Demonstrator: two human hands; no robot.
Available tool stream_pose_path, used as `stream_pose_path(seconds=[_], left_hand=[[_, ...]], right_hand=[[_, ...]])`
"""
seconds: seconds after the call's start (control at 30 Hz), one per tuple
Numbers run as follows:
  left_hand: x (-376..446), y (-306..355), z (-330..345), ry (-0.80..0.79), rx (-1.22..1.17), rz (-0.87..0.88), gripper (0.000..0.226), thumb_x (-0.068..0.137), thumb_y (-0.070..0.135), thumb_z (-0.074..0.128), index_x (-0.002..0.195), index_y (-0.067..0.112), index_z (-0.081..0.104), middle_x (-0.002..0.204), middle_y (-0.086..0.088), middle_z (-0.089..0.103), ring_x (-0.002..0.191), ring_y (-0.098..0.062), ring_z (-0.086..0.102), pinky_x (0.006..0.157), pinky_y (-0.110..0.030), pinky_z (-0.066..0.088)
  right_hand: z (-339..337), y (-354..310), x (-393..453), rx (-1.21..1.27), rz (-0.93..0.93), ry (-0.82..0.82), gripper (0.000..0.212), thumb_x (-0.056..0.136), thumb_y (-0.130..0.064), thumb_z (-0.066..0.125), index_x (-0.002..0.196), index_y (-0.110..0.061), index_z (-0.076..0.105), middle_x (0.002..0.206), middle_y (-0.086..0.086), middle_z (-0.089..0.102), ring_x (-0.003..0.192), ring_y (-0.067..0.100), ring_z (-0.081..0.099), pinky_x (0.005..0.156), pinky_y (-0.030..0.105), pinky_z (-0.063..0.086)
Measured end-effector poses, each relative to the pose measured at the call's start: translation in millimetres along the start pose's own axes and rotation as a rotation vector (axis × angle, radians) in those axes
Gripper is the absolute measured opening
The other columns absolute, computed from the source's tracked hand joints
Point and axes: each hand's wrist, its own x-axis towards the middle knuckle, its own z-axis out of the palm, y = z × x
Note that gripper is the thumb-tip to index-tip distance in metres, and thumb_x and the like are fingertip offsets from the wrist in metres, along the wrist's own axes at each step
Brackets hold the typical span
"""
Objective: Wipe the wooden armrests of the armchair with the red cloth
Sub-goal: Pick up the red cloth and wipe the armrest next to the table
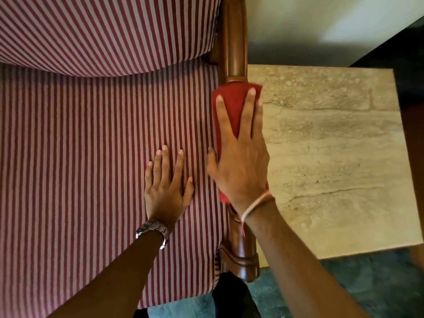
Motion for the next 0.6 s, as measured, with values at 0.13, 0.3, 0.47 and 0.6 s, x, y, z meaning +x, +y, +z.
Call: stream_pose_path(seconds=[0.13, 0.3, 0.47, 0.6], left_hand=[[1.8, 0.3, -5.0, -0.01, -0.001, 0.01, 0.068, 0.101, 0.052, 0.034, 0.161, 0.021, 0.023, 0.168, -0.018, 0.022, 0.155, -0.034, 0.025, 0.124, -0.052, 0.026], [4.4, 5.6, -18.8, -0.056, -0.052, 0.003, 0.067, 0.1, 0.049, 0.039, 0.158, 0.018, 0.031, 0.166, -0.02, 0.026, 0.153, -0.036, 0.028, 0.123, -0.053, 0.028], [11.8, 13.4, -51.9, -0.009, -0.393, -0.106, 0.048, 0.101, 0.036, 0.041, 0.134, 0.006, 0.059, 0.141, -0.02, 0.059, 0.129, -0.031, 0.057, 0.108, -0.047, 0.049], [19.2, 33.6, -93.2, -0.133, -0.955, -0.203, 0.043, 0.1, 0.047, 0.033, 0.123, 0.023, 0.06, 0.092, 0.007, 0.063, 0.075, -0.002, 0.057, 0.068, -0.024, 0.051]], right_hand=[[1.2, 1.7, -3.9, 0.003, 0.011, 0.027, 0.097, 0.09, -0.036, 0.067, 0.165, -0.033, 0.005, 0.174, 0.016, -0.006, 0.161, 0.038, 0.002, 0.122, 0.053, 0.039], [16.0, 12.5, -73.1, -0.049, 0.013, 0.042, 0.098, 0.088, -0.044, 0.068, 0.165, -0.032, 0.008, 0.174, 0.017, -0.001, 0.16, 0.038, 0.01, 0.117, 0.052, 0.043], [7.4, 1.4, -10.4, -0.012, 0.027, 0.047, 0.083, 0.098, -0.063, 0.047, 0.165, -0.032, 0.008, 0.174, 0.018, -0.004, 0.161, 0.039, 0.008, 0.122, 0.054, 0.037], [-3.5, 2.2, 10.0, 0.344, 0.06, 0.113, 0.074, 0.103, -0.059, 0.04, 0.165, -0.033, 0.007, 0.175, 0.008, 0.004, 0.161, 0.024, 0.01, 0.128, 0.052, 0.022]])
